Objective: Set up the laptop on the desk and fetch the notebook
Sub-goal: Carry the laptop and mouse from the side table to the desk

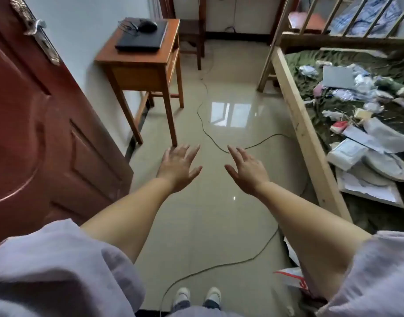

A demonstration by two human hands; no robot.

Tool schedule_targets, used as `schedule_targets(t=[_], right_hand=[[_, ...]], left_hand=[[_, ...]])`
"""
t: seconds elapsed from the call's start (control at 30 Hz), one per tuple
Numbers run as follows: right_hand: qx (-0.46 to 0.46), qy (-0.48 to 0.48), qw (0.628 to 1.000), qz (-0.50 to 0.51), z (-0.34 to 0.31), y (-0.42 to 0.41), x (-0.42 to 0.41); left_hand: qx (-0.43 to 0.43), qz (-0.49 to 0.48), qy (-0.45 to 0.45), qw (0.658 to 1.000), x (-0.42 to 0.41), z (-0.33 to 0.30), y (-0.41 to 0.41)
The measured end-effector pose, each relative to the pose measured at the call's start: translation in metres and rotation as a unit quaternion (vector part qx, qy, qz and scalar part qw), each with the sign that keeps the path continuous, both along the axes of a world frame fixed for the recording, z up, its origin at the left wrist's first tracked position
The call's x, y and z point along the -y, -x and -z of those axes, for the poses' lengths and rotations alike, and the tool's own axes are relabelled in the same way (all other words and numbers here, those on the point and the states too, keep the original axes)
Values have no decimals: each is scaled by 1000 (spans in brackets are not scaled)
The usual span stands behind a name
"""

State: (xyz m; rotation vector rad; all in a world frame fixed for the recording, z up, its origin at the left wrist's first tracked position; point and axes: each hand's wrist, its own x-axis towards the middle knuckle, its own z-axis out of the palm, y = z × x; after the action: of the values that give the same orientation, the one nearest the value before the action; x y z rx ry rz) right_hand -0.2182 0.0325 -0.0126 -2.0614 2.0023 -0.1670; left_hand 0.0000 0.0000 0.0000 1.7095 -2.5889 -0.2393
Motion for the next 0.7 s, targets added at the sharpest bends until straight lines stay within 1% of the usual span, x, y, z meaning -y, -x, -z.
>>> schedule_targets(t=[0.07,0.13,0.23,0.43,0.6,0.7], right_hand=[[5,-76,997,7,9,4,6],[-1,-122,992,16,21,9,11],[-3,-124,992,15,31,13,27],[-18,-138,990,1,43,28,99],[-36,-138,990,14,47,46,206],[-19,-125,991,40,36,57,275]], left_hand=[[0,-15,-35,999,3,8,3],[-4,-31,-68,997,7,19,4],[-6,-53,-104,993,22,30,11],[-13,-66,-117,991,88,41,29],[-24,-74,-127,989,193,45,40],[-39,-76,-137,987,266,37,47]])
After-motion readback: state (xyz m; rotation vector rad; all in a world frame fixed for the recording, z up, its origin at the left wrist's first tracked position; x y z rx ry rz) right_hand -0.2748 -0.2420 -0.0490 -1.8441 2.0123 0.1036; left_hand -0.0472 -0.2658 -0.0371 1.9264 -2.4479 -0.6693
